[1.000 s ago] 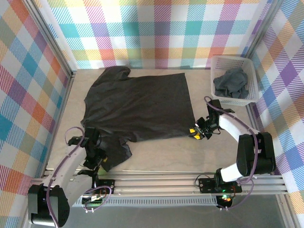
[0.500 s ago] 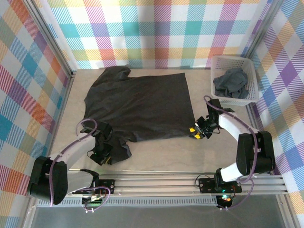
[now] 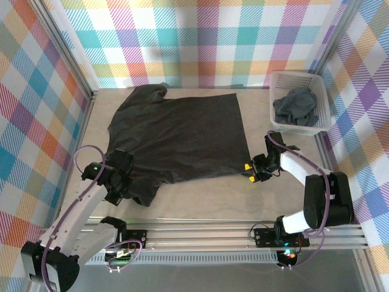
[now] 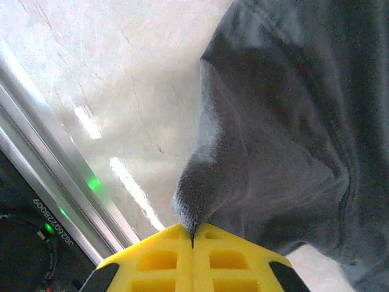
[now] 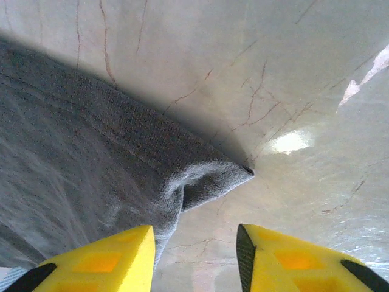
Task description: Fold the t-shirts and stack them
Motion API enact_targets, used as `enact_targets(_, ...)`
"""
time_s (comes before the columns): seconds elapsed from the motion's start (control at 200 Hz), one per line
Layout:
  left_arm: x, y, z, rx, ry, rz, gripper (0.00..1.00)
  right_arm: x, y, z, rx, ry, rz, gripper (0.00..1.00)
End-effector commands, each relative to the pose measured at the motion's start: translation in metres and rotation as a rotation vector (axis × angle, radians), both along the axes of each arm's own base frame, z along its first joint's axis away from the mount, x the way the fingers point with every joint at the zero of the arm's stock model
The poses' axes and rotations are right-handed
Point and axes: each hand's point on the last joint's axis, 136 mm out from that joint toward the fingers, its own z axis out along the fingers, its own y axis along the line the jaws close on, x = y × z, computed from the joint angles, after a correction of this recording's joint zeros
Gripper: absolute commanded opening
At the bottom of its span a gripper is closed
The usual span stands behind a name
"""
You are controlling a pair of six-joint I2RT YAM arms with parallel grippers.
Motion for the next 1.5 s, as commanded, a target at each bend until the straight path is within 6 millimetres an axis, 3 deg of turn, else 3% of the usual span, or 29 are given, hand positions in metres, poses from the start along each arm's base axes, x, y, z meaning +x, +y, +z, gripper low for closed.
enact_targets(0.0, -0.011, 0.017, 0.01, 0.089, 0.028, 0.014, 0.0, 0.005, 0.001, 0.004, 0.025, 0.024, -0.095, 0.43)
enact_targets(0.165, -0.013, 0.038, 0.036, 0.186, -0.047, 0.045, 0.0, -0.004, -0.003, -0.003, 0.014, 0.054, -0.135, 0.43)
enact_targets(0.37, -0.01, 0.055, 0.056, 0.28, -0.078, 0.046, 0.0, 0.004, -0.001, -0.008, 0.016, 0.068, -0.152, 0.43)
enact_targets(0.495, -0.005, 0.048, 0.05, 0.24, -0.07, 0.032, 0.0, 0.001, 0.004, -0.008, 0.036, 0.087, -0.149, 0.44)
enact_targets(0.635, -0.01, 0.043, 0.04, 0.196, -0.062, 0.037, 0.0, -0.021, 0.016, 0.002, 0.039, 0.099, -0.145, 0.43)
enact_targets(0.765, -0.016, 0.043, 0.036, 0.189, -0.055, 0.036, 0.0, -0.036, 0.027, -0.01, 0.059, 0.128, -0.148, 0.42)
enact_targets(1.075, -0.015, 0.037, 0.031, 0.161, -0.048, 0.007, 0.0, -0.02, 0.022, -0.029, -0.012, 0.101, -0.101, 0.41)
enact_targets(1.175, -0.014, 0.033, 0.028, 0.14, -0.046, -0.007, 0.0, -0.009, 0.014, -0.033, -0.075, 0.058, -0.049, 0.32)
enact_targets(1.36, -0.002, 0.02, 0.023, 0.078, -0.078, -0.04, 0.0, 0.015, 0.01, -0.021, -0.136, -0.045, 0.032, 0.0)
enact_targets(1.494, 0.012, 0.016, 0.031, 0.064, -0.121, -0.048, 0.0, 0.025, 0.01, 0.001, -0.158, -0.099, 0.09, 0.0)
